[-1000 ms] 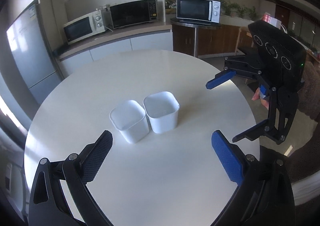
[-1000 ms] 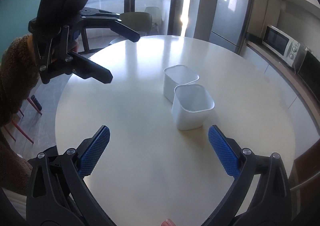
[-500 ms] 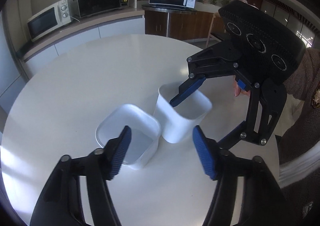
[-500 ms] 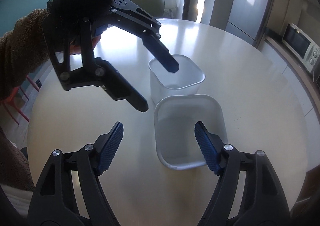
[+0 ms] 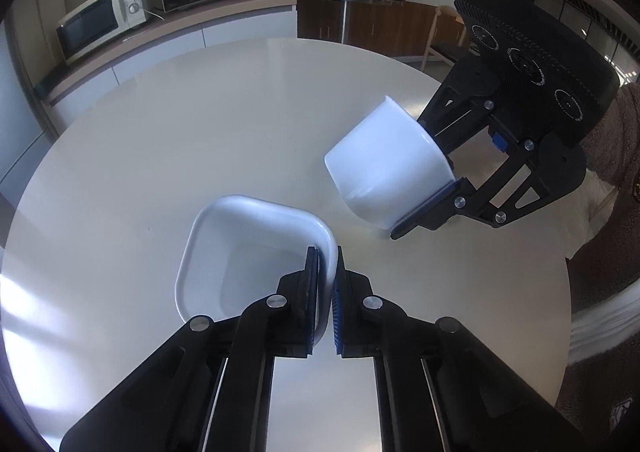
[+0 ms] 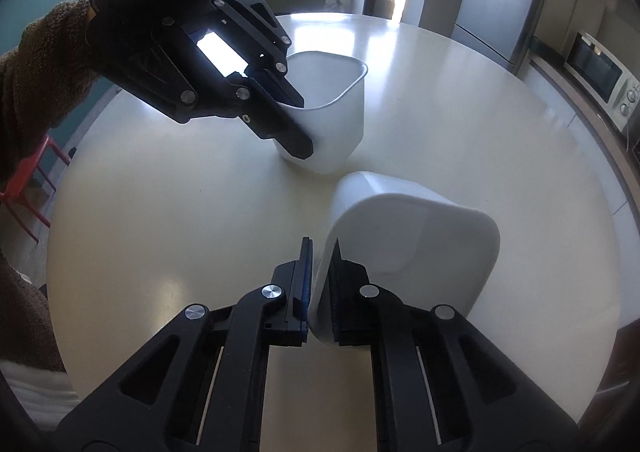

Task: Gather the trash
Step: 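Grasp one white cup with the left tool while the right tool grasps the other, then carry both white cups down over the wastebasket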

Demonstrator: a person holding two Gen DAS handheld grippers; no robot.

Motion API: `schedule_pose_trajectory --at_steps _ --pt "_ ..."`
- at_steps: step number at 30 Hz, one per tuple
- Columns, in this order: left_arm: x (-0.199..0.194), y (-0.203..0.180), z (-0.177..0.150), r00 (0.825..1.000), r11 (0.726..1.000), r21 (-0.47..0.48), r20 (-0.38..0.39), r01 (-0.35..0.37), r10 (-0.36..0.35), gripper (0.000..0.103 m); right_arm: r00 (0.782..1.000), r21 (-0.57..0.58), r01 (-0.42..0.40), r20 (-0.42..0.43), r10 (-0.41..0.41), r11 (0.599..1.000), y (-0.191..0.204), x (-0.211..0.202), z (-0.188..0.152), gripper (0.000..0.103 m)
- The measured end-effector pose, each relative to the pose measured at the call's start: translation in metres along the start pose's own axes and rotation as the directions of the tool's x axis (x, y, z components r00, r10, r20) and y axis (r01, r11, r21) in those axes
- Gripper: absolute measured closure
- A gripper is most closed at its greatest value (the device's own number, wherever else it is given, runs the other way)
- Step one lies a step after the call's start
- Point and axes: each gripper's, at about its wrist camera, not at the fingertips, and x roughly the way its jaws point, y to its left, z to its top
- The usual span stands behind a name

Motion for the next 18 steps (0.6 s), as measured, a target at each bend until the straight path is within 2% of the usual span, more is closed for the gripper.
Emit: schedule_pose_trajectory --at_steps 7,13,18 --pt "-0.012 -0.004 -0.001 0.999 0.998 -0.061 0.032 -0.031 0.033 0.1 1.0 0.026 -0.009 0.025 0.008 1.0 0.005 -0.014 -0.003 0.1" --pt "-0.043 -0.024 -0.009 0.988 0.995 -0.094 0.146 -0.03 0.043 0.1 0.999 0.029 -0.022 0.024 0.021 0.999 0.012 -0.025 0.001 0.099" --pt "-0.062 -0.049 -0.014 0.984 0.991 -0.112 0.159 -0.067 0.085 0.1 0.998 0.017 -0.034 0.046 0.033 0.999 0.03 -0.04 0.001 0.1"
